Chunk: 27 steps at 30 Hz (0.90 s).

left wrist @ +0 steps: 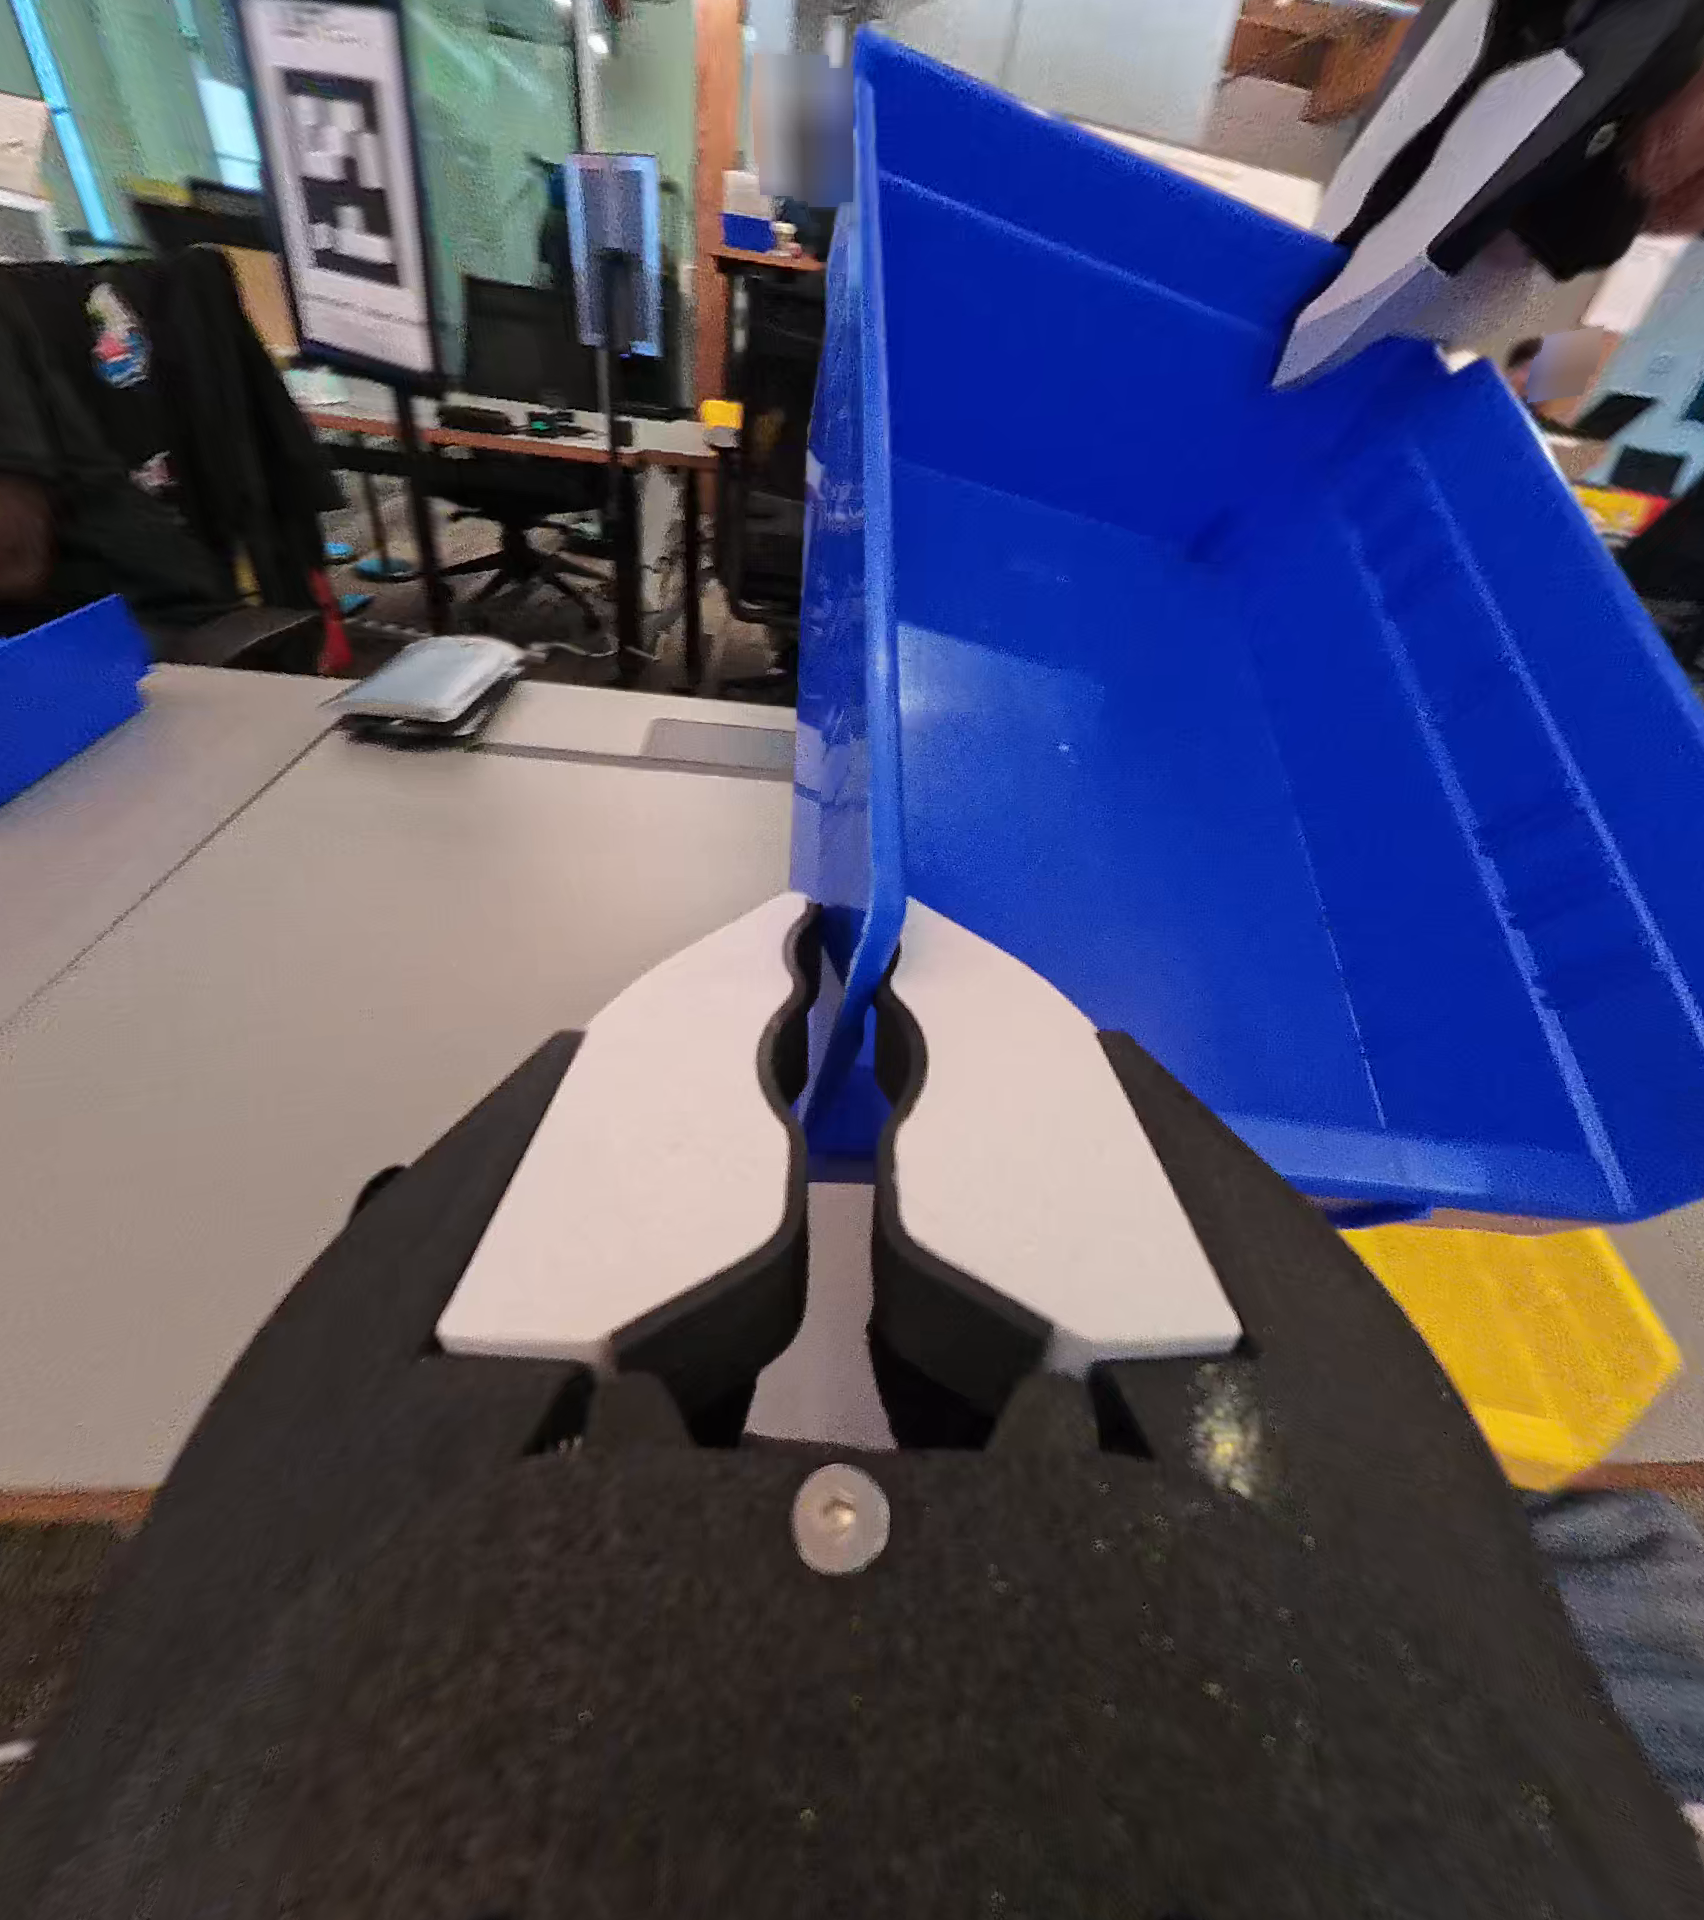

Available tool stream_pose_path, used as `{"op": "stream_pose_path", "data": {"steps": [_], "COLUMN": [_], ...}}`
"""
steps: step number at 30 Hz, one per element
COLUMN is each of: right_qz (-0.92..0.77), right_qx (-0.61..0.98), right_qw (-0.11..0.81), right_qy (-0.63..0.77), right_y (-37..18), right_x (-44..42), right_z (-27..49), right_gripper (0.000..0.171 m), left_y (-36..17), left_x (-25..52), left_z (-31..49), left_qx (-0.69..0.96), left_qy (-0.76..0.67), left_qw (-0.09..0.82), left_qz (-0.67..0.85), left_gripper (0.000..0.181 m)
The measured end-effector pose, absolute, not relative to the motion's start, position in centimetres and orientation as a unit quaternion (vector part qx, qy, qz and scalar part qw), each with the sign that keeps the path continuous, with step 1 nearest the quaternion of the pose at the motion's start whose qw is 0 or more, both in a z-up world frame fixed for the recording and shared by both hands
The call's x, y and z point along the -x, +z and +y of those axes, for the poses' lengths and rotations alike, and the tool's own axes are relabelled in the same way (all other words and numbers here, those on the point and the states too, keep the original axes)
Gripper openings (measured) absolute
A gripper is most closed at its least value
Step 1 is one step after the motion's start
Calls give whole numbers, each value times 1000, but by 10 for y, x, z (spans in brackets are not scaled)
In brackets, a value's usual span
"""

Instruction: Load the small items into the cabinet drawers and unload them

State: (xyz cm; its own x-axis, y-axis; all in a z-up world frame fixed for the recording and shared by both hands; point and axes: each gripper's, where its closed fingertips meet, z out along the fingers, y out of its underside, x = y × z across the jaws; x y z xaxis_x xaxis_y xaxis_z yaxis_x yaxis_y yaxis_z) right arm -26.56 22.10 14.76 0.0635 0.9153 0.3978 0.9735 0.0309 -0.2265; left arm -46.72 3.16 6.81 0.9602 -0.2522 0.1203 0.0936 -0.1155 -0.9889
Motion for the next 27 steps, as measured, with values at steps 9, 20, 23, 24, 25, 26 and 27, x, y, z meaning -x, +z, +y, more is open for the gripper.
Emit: {"op": "stream_pose_path", "data": {"steps": [9, 20, 23, 24, 25, 26, 27], "right_qz": [-564, -479, -482, -484, -484, -484, -483], "right_qx": [815, 877, 875, 874, 874, 874, 874], "right_qw": [127, 34, 28, 31, 33, 34, 32], "right_qy": [-37, -13, -32, -35, -34, -37, -41], "right_y": [96, -63, -99, -110, -119, -126, -131], "right_x": [-19, -212, -220, -220, -219, -219, -220], "right_z": [143, 143, 172, 183, 193, 204, 215], "right_gripper": [4, 7, 9, 10, 11, 12, 12], "left_y": [41, -79, -106, -113, -119, -123, -125], "left_x": [227, 5, -12, -15, -17, -19, -20], "left_z": [0, -46, -31, -25, -19, -12, -4], "left_qx": [744, 769, 791, 799, 806, 811, 814], "left_qy": [-231, -270, -279, -291, -299, -305, -312], "left_qw": [578, 434, 398, 384, 373, 369, 366], "left_qz": [242, 384, 371, 360, 350, 337, 326], "left_gripper": [9, 21, 23, 24, 26, 26, 25]}}
